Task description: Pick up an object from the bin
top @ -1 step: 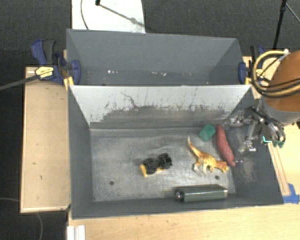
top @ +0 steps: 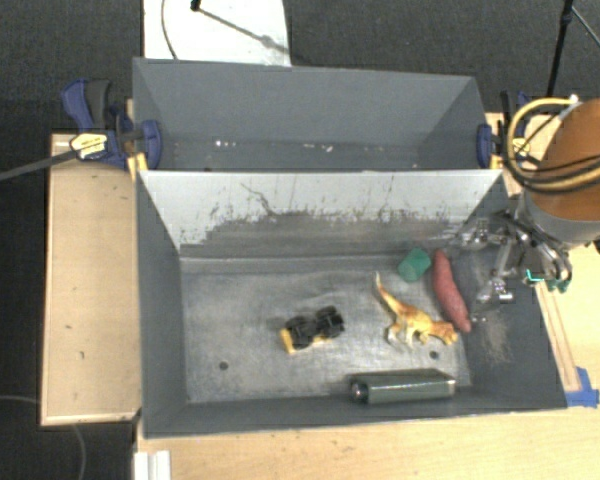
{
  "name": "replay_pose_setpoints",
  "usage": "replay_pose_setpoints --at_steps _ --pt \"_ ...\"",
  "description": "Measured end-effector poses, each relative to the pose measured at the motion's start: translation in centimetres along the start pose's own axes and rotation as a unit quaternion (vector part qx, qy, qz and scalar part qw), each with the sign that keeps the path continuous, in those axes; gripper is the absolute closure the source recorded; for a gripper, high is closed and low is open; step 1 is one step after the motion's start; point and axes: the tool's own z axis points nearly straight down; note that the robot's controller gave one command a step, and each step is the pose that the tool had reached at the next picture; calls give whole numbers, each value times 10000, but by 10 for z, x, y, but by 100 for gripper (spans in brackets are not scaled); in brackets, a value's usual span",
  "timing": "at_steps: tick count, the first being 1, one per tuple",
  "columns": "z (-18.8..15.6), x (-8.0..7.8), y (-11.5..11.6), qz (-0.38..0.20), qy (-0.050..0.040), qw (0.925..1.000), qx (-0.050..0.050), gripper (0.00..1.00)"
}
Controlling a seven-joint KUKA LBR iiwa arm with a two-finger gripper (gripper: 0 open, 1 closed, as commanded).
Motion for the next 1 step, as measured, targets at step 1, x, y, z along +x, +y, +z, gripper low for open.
replay_pose_setpoints --at_steps 1 --pt "44 7 6 -323 -26 9995 7 0"
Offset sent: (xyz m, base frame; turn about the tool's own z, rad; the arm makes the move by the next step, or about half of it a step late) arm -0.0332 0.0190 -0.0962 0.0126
